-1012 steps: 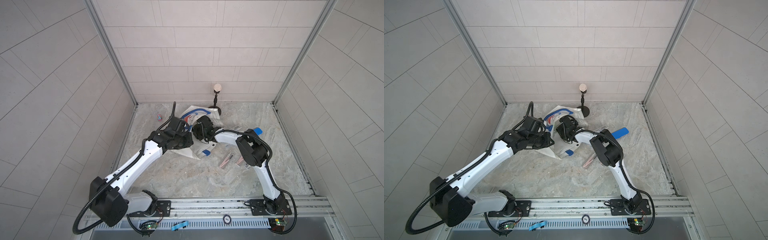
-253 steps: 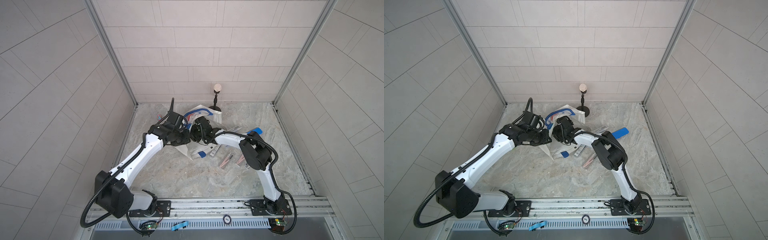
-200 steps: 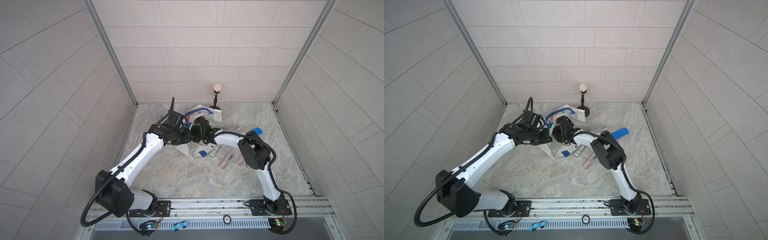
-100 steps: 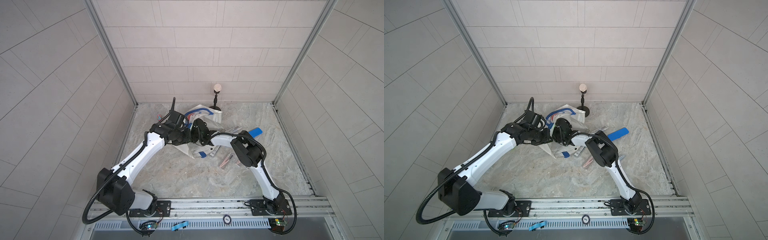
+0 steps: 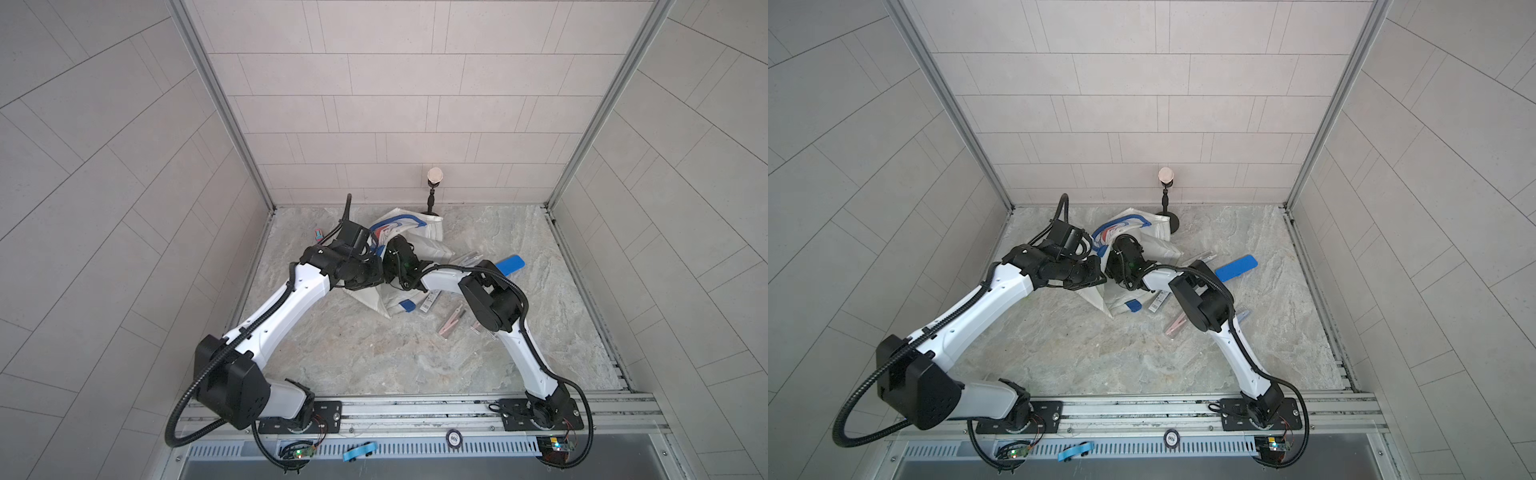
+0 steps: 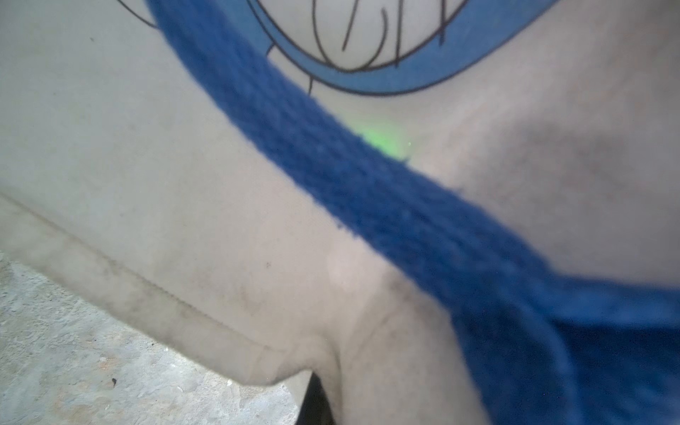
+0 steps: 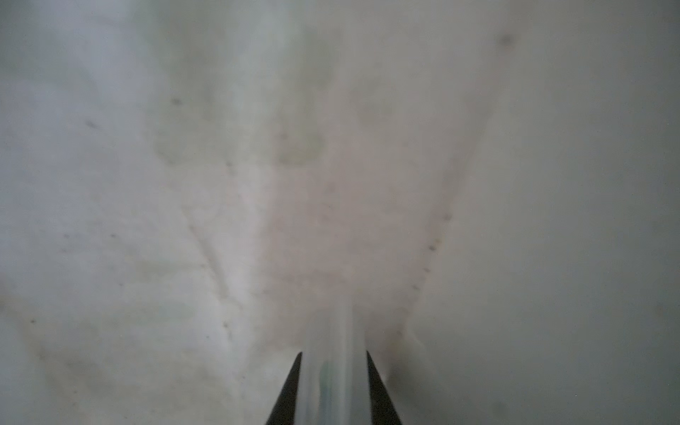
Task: Take out the compass set from the canvas bag
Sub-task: Pick up the compass set from the canvas bag, then place the compass set at the center of the board, then adjust the canvas bag at the center of the board.
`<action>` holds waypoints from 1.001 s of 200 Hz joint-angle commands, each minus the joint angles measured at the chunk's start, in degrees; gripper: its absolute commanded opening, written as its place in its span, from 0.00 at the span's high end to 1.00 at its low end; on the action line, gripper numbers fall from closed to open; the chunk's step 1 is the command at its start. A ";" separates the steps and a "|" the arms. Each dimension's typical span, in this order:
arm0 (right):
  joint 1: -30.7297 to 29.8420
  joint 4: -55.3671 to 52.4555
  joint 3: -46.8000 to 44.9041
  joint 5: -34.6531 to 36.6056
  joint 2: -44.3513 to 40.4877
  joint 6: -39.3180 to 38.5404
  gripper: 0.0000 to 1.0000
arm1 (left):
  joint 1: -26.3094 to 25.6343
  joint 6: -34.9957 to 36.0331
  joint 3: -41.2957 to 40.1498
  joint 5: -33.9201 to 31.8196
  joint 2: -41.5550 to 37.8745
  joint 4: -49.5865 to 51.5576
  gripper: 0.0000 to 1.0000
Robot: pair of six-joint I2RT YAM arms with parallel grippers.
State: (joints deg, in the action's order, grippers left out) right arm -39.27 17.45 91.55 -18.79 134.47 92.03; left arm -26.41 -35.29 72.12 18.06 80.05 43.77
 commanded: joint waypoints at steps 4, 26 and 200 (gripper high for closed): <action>0.06 -4.33 -4.56 -0.12 -10.49 -4.49 0.95 | 1.54 -1.43 1.55 0.66 0.61 -1.27 1.00; 0.22 -10.27 -10.74 0.82 -19.72 -9.14 0.97 | 3.28 -1.55 1.62 0.70 0.89 -2.19 1.00; 22.58 -33.75 -31.06 0.76 -49.58 -30.66 0.98 | 10.21 -4.76 6.45 4.38 2.72 -3.36 1.00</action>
State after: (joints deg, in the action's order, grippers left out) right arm -16.53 -14.90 58.17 -15.38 78.32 64.88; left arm -17.10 -36.93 75.46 20.80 83.55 40.97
